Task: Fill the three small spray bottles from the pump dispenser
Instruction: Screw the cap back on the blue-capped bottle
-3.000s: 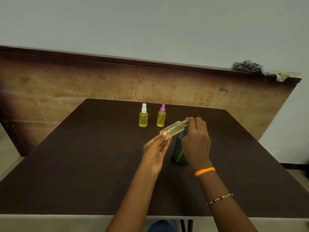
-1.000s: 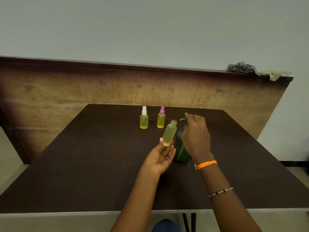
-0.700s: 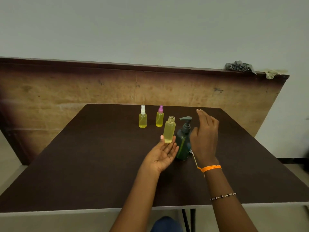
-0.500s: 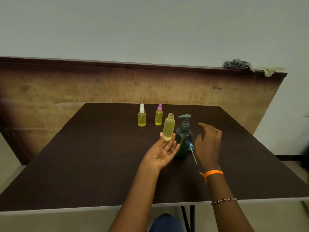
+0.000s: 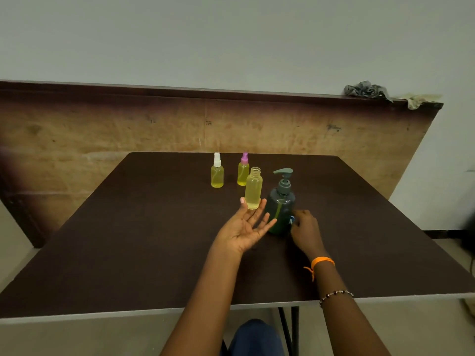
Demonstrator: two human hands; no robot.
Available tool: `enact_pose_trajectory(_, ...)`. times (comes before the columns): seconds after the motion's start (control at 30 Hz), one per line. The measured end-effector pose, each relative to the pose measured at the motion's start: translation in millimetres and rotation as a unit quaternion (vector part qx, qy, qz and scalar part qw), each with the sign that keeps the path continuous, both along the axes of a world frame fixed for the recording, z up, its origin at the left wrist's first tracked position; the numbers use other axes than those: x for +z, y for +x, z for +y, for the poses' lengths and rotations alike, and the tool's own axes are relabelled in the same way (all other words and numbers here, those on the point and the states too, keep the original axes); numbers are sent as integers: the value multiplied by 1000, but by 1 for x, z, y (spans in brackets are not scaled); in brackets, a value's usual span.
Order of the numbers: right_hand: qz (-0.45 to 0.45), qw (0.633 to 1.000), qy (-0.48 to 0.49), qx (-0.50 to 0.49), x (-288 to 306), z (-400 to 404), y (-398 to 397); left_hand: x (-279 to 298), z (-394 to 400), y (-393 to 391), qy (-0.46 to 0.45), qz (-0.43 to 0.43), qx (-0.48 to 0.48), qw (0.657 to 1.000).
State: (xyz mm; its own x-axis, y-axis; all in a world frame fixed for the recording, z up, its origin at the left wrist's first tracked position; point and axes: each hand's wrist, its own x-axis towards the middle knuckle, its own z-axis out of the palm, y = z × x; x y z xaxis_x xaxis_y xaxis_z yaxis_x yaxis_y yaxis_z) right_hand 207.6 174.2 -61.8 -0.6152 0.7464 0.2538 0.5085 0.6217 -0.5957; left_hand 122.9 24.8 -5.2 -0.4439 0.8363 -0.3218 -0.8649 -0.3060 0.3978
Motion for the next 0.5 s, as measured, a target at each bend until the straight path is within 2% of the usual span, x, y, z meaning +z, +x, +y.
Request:
enact_pose_trajectory(0.23, -4, 998, 13, -62, 2, 5, 4, 1, 1, -1, -16, -10, 13, 1000)
enact_pose_trajectory(0.4, 100, 987, -41, -119, 27, -3, 14, 2, 2, -2, -1, -9, 25, 1000)
enact_pose_trajectory(0.5, 201, 971, -62, -110, 56, -9, 19, 5, 2, 0, -3, -7, 30, 1000)
